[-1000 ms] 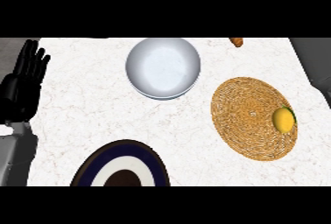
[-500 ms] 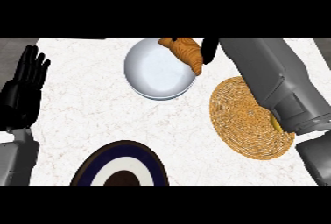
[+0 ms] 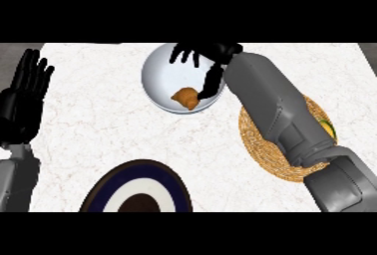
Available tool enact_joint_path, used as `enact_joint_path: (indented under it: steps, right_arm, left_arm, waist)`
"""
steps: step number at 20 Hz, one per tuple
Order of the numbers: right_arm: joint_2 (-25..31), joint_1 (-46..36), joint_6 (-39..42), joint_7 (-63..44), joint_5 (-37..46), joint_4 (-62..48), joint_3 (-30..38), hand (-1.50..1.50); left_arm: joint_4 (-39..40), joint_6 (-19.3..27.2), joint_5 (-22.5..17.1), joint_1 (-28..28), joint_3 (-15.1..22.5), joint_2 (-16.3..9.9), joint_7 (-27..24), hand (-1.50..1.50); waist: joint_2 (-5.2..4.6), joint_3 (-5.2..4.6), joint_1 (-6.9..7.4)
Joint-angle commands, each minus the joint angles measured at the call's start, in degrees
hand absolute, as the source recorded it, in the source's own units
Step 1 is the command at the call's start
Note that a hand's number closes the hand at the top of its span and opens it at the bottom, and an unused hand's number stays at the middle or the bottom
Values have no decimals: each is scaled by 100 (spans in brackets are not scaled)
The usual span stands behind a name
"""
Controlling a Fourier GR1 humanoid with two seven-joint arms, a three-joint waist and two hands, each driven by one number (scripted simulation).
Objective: Pick the croissant from the placemat and place it in the bowl
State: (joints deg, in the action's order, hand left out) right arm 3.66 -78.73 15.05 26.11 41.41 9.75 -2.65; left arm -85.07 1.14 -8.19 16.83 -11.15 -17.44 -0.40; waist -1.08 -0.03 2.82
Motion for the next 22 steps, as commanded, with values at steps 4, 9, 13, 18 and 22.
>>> enact_joint_path:
  steps: [4, 9, 13, 18, 22]
  right_arm:
    - [-136, 158, 332, 223, -707, -213, 734, -150]
    - [48, 119, -355, 237, -1369, 42, 1473, -150]
    - [376, 200, -624, 212, -1680, -43, 1865, -150]
    - [1305, 245, -96, 67, -2005, -219, 2253, -150]
    - [1647, 398, 123, 267, -2123, -261, 2400, -150]
  left_arm:
    - [-113, 40, 114, -172, 239, 267, -136, 0]
    - [-86, 23, 86, -165, 102, 138, -108, 0]
    - [-162, -85, -47, 81, 2, -52, 120, 0]
    - [-136, 14, 7, 108, 80, 105, 62, 0]
    - [-181, -28, 49, 273, 176, 68, 155, 0]
  waist:
    - [-29, 4, 63]
    - [-22, 5, 61]
    - [-73, 7, 146]
    - [-112, 11, 162]
    - [-189, 22, 282]
